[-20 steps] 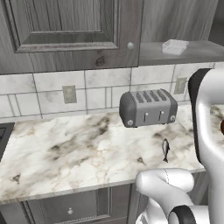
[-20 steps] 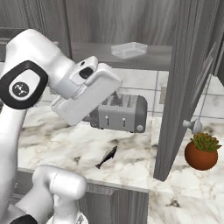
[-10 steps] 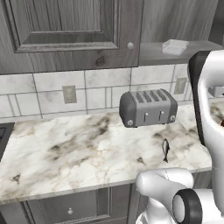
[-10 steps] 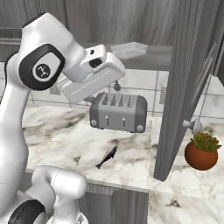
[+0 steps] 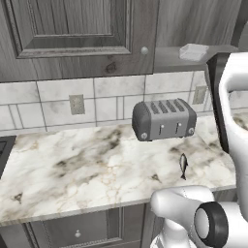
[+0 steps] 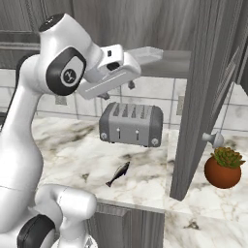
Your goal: Retrieve the tupperware from the cabinet, then place the raw meat into the tupperware to avoid contamination.
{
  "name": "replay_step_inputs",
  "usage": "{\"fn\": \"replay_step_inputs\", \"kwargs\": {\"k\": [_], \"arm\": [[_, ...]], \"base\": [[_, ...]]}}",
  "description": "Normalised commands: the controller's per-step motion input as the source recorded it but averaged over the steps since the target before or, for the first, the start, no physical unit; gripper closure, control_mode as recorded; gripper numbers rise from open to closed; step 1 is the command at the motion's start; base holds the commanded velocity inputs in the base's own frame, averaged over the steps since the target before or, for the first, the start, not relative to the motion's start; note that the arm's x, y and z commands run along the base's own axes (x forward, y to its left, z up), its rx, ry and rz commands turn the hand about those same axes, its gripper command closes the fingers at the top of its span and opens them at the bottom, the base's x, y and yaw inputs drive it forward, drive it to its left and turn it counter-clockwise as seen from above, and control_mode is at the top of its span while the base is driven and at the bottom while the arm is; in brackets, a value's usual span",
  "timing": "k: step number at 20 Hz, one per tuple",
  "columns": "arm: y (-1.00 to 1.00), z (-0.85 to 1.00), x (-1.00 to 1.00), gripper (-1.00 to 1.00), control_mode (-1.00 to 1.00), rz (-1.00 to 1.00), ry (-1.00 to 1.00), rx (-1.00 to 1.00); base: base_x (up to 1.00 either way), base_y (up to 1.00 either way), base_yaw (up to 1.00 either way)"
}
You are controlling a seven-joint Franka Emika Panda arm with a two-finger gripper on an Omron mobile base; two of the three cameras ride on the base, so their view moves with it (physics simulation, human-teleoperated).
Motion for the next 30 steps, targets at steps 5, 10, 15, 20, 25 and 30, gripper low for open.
{"fn": "replay_step_inputs", "kwargs": {"k": [5,10,15,20,25,30], "arm": [[0.27,0.45,0.25,-1.00,-1.00,0.04,-0.02,-0.03],[0.13,0.06,0.42,-1.00,-1.00,0.04,-0.03,-0.02],[0.09,-0.03,0.48,-1.00,-1.00,0.04,-0.08,-0.02],[0.17,0.24,0.30,-1.00,-1.00,0.00,-0.02,-0.09],[0.02,-0.05,0.41,-1.00,-1.00,0.01,-0.05,0.00],[0.00,-0.05,0.39,-1.00,-1.00,0.07,-0.06,0.00]], "base": [[0.00,0.00,0.00],[0.00,0.00,0.00],[0.00,0.00,0.00],[0.00,0.00,0.00],[0.00,0.00,0.00],[0.00,0.00,0.00]]}}
